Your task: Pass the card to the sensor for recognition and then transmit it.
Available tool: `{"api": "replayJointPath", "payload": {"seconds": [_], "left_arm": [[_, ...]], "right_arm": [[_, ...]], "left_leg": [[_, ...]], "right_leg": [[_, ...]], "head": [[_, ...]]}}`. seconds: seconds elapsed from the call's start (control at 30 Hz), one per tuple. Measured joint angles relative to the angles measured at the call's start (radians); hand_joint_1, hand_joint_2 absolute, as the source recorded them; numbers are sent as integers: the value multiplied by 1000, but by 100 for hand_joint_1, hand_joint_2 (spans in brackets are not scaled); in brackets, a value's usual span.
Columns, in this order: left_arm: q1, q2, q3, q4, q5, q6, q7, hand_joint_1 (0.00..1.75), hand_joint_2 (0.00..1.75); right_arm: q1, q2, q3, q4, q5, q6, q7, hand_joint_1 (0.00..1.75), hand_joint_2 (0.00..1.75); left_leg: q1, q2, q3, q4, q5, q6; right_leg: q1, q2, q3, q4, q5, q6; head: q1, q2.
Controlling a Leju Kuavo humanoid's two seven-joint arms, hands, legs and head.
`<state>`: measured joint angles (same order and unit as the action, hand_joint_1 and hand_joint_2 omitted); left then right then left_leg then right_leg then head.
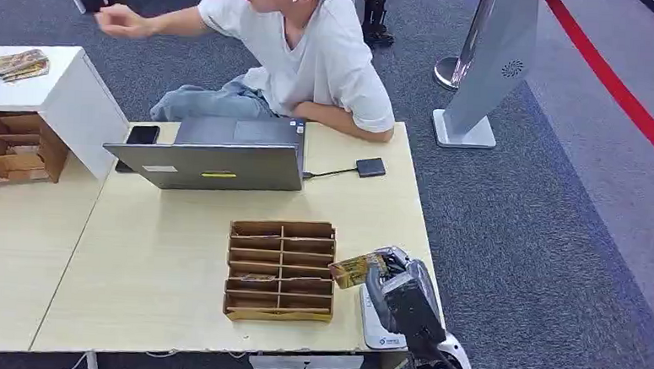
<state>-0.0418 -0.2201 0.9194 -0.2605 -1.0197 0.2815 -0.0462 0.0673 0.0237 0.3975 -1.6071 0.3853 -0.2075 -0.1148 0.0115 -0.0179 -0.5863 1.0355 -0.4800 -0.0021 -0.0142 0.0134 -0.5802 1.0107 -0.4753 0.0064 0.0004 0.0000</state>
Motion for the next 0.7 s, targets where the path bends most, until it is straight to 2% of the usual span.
{"api": "replayJointPath", "payload": {"seconds": [0.4, 0.7], "left_arm": [[0, -3, 8, 0, -7, 9, -15, 0, 0], [0, -3, 11, 0, -12, 16, -19, 0, 0]], "right_arm": [[16, 0, -5, 37, 0, -7, 70, 175, 175], [22, 0, -5, 56, 0, -16, 93, 175, 175]], "left_leg": [[0, 0, 0, 0, 0, 0], [0, 0, 0, 0, 0, 0]], "right_leg": [[0, 0, 0, 0, 0, 0], [0, 0, 0, 0, 0, 0]], "head": [[0, 0], [0, 0]]}}
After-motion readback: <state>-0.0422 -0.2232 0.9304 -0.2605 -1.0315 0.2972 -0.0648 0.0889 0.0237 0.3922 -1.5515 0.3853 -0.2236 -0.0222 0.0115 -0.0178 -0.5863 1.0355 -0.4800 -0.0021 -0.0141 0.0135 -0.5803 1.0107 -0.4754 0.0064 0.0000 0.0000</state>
